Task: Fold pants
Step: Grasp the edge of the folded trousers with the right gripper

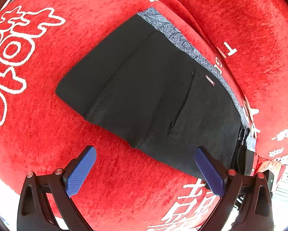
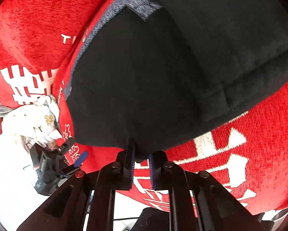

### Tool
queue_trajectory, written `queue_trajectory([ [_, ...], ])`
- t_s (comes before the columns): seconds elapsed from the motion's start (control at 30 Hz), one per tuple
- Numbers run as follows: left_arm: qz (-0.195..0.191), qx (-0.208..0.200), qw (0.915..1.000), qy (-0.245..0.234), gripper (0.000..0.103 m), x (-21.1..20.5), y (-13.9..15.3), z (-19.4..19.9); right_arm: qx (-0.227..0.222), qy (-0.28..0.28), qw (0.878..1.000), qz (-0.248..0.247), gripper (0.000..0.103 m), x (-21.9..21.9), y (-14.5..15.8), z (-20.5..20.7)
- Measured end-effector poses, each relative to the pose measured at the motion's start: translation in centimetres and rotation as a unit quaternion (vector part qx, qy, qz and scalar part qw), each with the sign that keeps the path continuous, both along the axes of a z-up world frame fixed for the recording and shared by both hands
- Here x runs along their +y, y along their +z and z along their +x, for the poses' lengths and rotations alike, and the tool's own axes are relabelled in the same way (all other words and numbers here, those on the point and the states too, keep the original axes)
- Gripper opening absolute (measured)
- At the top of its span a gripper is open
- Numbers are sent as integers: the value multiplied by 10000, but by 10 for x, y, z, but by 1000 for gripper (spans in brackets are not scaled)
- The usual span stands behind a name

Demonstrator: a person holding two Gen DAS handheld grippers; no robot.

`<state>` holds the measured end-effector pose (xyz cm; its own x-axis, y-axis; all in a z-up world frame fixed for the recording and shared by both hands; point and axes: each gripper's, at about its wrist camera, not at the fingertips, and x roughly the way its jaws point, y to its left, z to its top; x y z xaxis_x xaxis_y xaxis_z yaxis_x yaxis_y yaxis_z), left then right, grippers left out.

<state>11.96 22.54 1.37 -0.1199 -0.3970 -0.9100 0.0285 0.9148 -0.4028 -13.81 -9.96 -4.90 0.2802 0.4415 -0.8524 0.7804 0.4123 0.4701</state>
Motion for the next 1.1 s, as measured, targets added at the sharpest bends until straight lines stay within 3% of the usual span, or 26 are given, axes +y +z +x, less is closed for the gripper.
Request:
queue_trajectory([
  [0.1,18,-6,10000,3,103,-6,-1,-1,5,100,9999,-84,12,5,2,1],
  [0.27,-22,-5,10000,81,103,-4,-2,0,303,908,9949,-331,18,17,18,14],
  [0.4,-233,90,9992,305,103,3,-4,3,444,1847,9768,-993,20,36,38,37],
  [0.5,-377,175,9980,486,103,8,-7,6,206,2361,9600,-1491,32,51,48,64],
  [0.57,-396,191,9977,524,103,10,-9,7,158,2568,9509,-1721,42,58,48,79],
  [0.7,-376,163,9978,520,103,12,-12,10,249,2897,9388,-1847,42,64,27,98],
  [0.77,-473,206,9972,549,103,13,-17,12,418,2904,9393,-1777,42,65,13,98],
  [0.83,-634,274,9959,592,103,13,-23,14,306,2772,9449,-1715,42,61,12,97],
  [0.93,-1138,437,9893,798,103,13,-33,17,244,2687,9493,-1615,42,59,11,95],
  [1.1,-1498,241,9845,882,103,9,-34,24,205,2761,9469,-1632,42,55,12,89],
])
